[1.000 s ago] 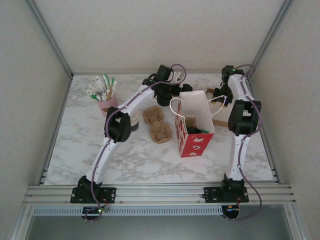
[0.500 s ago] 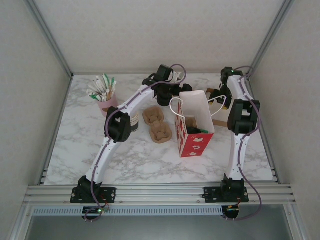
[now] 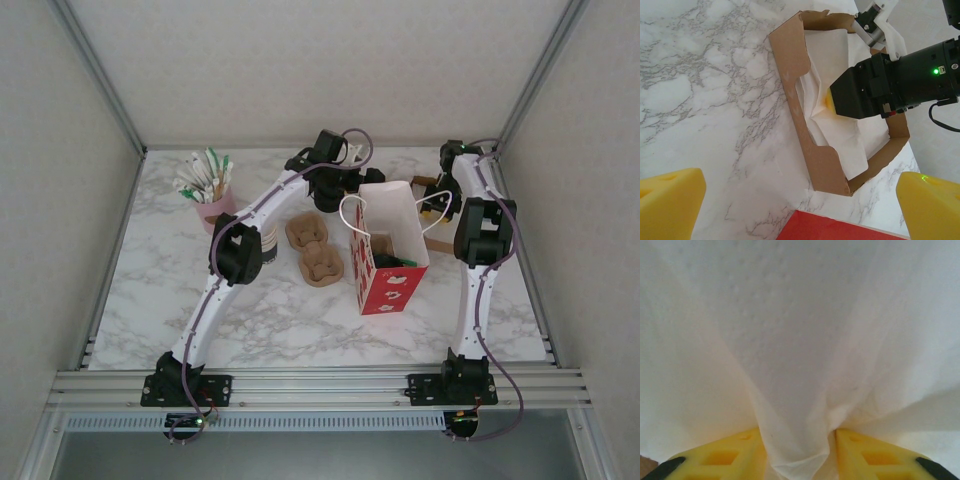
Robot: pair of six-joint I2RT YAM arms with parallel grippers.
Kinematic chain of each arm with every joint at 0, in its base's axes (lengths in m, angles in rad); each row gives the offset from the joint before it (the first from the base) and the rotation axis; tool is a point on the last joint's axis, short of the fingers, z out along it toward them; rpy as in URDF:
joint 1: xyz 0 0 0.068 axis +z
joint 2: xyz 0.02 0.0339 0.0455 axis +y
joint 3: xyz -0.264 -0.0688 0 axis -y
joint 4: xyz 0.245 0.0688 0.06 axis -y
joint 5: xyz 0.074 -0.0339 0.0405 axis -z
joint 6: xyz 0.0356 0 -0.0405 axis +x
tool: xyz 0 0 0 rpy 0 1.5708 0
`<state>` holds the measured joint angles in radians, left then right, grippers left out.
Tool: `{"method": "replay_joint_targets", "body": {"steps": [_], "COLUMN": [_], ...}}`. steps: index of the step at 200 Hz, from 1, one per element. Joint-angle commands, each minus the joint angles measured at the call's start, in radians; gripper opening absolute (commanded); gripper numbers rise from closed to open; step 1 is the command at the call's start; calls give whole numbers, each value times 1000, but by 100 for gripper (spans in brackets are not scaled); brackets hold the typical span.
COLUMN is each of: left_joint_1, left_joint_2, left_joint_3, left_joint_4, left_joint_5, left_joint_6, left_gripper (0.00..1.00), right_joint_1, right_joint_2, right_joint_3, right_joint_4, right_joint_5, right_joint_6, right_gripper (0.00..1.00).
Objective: Pack the takeout coffee
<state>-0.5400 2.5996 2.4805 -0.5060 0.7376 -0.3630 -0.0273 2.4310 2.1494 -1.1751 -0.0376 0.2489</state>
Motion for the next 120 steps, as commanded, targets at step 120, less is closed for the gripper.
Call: {"method": "replay_joint_targets", "body": {"steps": [120], "left_joint_1": [-5], "left_joint_2": [4], "left_joint_3": [25], "left_joint_4": [-3], "left_joint_5": [0], "left_joint_6": [18], "left_gripper": [97], "right_joint_1": [10], "right_joint_2": [-111], "right_joint_3": [-3], "right_joint_4": [-21], "right_joint_5": [-50], "right_joint_6": [-1], "right_gripper": [23]}}
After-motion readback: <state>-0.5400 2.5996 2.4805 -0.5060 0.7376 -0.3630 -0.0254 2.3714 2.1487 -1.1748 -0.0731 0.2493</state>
